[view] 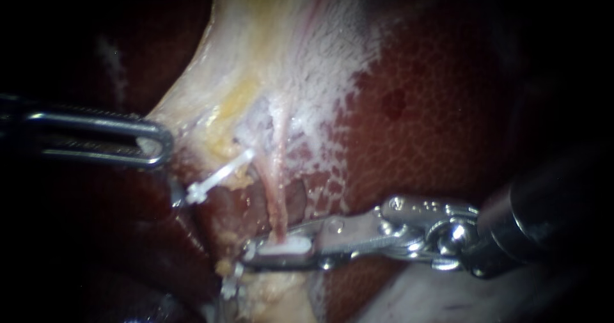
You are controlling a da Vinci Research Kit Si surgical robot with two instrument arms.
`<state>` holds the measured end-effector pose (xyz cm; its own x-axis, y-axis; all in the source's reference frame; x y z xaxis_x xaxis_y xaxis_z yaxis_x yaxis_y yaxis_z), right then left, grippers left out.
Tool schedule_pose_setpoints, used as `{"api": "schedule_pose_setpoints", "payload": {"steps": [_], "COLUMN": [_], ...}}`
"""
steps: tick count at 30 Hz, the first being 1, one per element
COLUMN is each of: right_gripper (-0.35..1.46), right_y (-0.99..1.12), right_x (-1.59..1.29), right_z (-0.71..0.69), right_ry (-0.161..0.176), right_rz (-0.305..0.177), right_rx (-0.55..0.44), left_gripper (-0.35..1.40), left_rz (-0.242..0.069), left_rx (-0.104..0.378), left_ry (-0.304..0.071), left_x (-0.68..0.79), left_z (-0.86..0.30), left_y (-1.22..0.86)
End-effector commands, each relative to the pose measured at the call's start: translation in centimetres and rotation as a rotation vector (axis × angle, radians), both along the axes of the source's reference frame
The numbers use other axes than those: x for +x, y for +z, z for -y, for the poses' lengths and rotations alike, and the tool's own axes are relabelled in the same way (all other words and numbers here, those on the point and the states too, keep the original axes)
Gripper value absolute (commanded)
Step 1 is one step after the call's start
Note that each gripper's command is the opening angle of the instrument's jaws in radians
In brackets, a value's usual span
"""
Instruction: Going back second clip right tube
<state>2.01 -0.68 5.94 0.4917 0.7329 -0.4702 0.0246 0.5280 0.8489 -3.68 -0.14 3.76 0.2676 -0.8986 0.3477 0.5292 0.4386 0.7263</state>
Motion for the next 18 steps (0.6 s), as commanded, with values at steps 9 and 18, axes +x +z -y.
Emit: {"api": "schedule_pose_setpoints", "payload": {"steps": [9, 18], "right_gripper": [-0.35, 0.40], "right_y": [0.01, 0.03], "right_x": [-0.01, 0.03], "right_z": [0.00, 0.02], "right_ry": [-0.001, 0.053], "right_rz": [0.000, -0.034], "right_rx": [-0.001, -0.046], "left_gripper": [-0.35, -0.35], "left_rz": [0.000, 0.000], "left_rx": [0.000, -0.001], "left_ry": [0.000, 0.000], "left_x": [0.00, 0.00], "left_z": [0.00, 0.01], "left_y": [0.00, 0.00]}}
